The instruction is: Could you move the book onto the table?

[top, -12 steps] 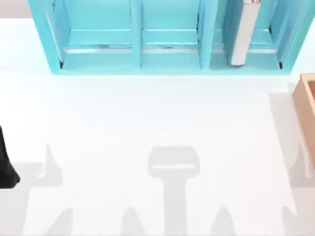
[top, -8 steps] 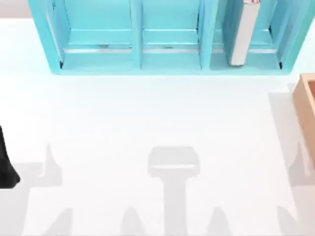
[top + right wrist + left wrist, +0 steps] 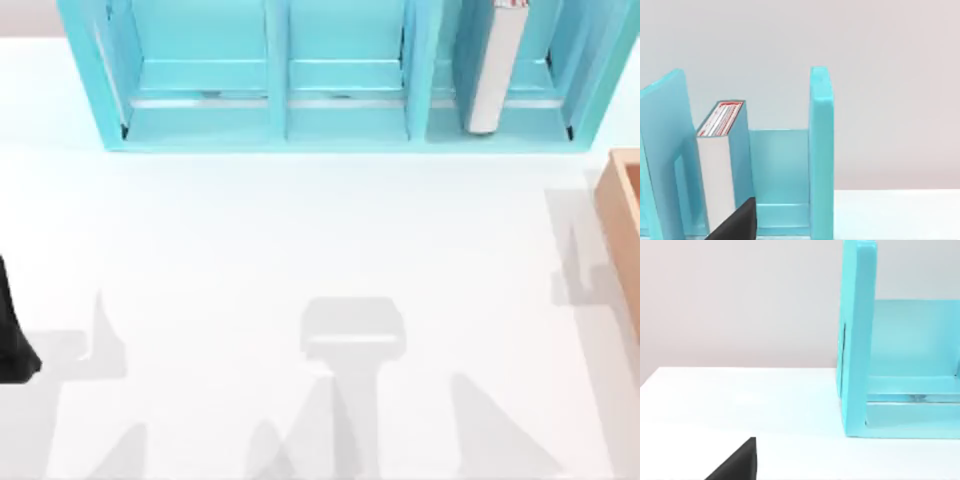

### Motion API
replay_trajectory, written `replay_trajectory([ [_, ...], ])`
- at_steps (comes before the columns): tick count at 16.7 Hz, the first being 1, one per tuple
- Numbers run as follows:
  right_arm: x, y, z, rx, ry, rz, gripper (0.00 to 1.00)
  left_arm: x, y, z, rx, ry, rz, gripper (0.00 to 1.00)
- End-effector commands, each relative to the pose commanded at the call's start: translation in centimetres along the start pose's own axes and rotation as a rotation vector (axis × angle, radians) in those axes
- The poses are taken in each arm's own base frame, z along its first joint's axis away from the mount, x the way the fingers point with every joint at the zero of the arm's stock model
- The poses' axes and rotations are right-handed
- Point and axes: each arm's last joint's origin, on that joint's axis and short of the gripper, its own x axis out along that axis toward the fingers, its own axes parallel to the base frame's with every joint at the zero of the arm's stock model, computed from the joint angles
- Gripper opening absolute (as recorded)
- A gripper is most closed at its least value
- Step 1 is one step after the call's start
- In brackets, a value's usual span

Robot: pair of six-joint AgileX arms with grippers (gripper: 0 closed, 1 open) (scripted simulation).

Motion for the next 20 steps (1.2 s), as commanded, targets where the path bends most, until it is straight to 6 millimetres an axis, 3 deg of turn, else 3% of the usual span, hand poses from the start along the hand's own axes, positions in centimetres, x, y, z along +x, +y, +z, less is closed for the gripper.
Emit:
replay_trajectory([
  [3,4.7,1.8,0.3,-0.001,0.054,-0.007,1.00,0.0,0.0,0.0,0.000,0.000,0.000,1.00],
  [5,8.3,3.4,-0.9,-0.008,0.097,-0.014,1.00,0.0,0.0,0.0,0.000,0.000,0.000,1.00],
  [10,15.4,8.2,-7.3,-0.033,0.180,-0.031,1.00,0.0,0.0,0.0,0.000,0.000,0.000,1.00],
  [15,18.6,11.9,-13.4,-0.033,0.179,-0.045,1.00,0.0,0.0,0.0,0.000,0.000,0.000,1.00],
  [20,19.4,13.2,-15.0,-0.017,0.149,-0.049,1.00,0.0,0.0,0.0,0.000,0.000,0.000,1.00],
])
